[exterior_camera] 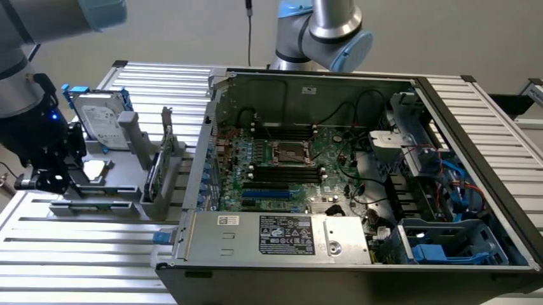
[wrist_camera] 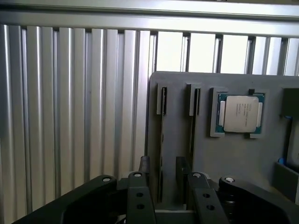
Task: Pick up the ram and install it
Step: 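Pick up the ram and move it above insertion slot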
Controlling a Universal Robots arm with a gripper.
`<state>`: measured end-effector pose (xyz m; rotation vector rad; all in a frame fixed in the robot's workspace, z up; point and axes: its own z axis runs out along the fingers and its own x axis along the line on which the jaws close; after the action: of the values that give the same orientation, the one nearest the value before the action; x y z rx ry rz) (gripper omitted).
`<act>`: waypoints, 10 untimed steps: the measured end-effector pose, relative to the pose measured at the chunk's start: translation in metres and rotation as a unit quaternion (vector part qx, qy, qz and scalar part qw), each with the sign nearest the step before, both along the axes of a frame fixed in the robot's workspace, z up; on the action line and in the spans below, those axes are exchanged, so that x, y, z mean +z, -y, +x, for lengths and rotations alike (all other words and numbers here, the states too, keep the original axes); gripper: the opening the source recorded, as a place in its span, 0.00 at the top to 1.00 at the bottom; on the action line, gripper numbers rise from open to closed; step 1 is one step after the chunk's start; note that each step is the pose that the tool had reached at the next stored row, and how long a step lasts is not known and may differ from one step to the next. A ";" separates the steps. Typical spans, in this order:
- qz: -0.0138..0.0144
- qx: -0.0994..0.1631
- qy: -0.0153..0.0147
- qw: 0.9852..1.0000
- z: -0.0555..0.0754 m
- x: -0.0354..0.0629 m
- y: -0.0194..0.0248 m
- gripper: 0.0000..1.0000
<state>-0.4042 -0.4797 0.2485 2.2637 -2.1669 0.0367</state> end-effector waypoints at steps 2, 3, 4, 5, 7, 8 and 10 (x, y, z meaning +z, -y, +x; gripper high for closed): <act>0.000 0.002 0.000 1.000 -0.001 -0.0037 0.0001 0.64; 0.000 0.003 0.000 1.000 -0.001 -0.0055 0.0001 0.64; 0.000 0.004 0.000 1.000 -0.001 -0.0073 0.0001 0.64; 0.000 0.005 0.000 1.000 -0.001 -0.0091 0.0001 0.64; 0.000 0.007 0.000 1.000 -0.002 -0.0127 0.0000 0.64; 0.000 0.007 0.000 1.000 -0.002 -0.0145 0.0001 0.64; 0.000 0.009 0.000 1.000 -0.002 -0.0183 0.0000 0.64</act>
<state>-0.4059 -0.4797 0.2303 2.2834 -2.1464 0.0368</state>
